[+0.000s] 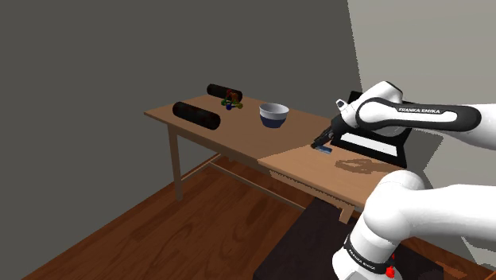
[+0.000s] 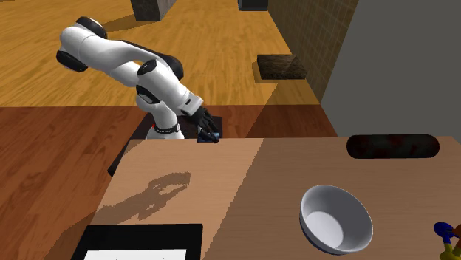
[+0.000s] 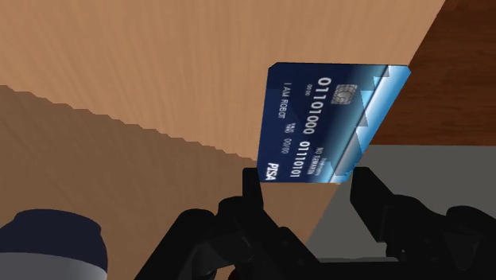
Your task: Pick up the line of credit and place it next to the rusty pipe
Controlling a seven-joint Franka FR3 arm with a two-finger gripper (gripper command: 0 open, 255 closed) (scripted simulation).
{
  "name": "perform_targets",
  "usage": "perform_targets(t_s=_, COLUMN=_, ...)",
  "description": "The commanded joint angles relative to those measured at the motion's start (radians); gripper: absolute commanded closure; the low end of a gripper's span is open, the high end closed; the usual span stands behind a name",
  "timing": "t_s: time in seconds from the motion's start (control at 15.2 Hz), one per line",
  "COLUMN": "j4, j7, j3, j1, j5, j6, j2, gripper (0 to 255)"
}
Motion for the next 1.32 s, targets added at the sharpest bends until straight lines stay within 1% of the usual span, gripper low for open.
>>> perform_targets(t_s=0.0, j4=0.022, j7=0.009, j3=0.019, j1=0.004, j5=0.011, j6=-0.031, j2=-0.011, gripper=255)
perform_targets(t_s=0.59, j4=0.115, j7=0.045, j3=0.09, j1=0.025, j5=0.053, j6=-0.149, j2=-0.043, gripper=255)
perform_targets(t_s=0.92, j4=0.168, j7=0.127, j3=0.114, j1=0.162, j5=0.092, j6=-0.004, j2=0.132, gripper=255)
perform_targets(t_s=1.25, j4=0.256, j7=0.185, j3=0.115, j1=0.298, j5=0.146, j6=0.112, j2=0.319, gripper=255)
